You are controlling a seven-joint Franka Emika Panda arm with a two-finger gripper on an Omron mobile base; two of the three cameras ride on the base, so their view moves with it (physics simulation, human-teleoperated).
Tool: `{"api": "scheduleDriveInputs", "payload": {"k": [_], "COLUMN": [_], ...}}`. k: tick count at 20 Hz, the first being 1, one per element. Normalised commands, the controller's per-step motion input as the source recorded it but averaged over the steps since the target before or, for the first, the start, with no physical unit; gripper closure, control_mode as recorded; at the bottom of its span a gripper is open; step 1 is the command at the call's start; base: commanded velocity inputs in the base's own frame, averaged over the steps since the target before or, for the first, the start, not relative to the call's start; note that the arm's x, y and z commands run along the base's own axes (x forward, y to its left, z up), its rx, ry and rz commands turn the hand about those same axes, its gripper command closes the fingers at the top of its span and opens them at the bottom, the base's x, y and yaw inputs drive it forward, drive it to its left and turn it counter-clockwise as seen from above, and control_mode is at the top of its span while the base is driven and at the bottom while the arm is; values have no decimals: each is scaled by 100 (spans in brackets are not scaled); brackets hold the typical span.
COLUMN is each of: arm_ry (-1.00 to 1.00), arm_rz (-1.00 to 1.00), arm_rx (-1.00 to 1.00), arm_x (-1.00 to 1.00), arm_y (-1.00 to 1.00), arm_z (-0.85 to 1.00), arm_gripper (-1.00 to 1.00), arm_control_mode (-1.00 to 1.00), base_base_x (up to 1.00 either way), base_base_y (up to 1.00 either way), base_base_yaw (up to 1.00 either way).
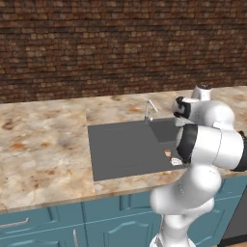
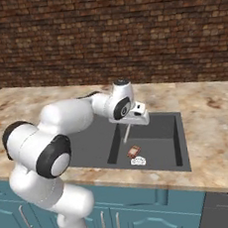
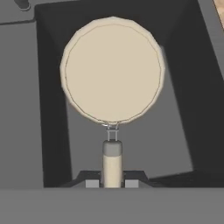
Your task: Pick up the dish brush and bar soap from the sink, and place them back in the cabinet, and close the cabinet door.
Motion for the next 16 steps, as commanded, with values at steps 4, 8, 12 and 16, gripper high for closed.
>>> {"api": "scheduleDriveInputs", "payload": {"k": [4, 8, 12, 16], "arm_ry": [0, 0, 0, 0], "arm_rz": [-1, 0, 0, 0], "arm_rx": [-8, -5, -1, 0], "arm_x": [-63, -53, -36, -36], "arm_y": [43, 48, 40, 28], "arm_z": [33, 55, 59, 66], "arm_gripper": [100, 100, 100, 100], "arm_control_mode": [-100, -100, -100, -100], "base_base_x": [0, 0, 0, 0], "base_base_y": [0, 0, 0, 0], "base_base_yaw": [0, 0, 0, 0]}}
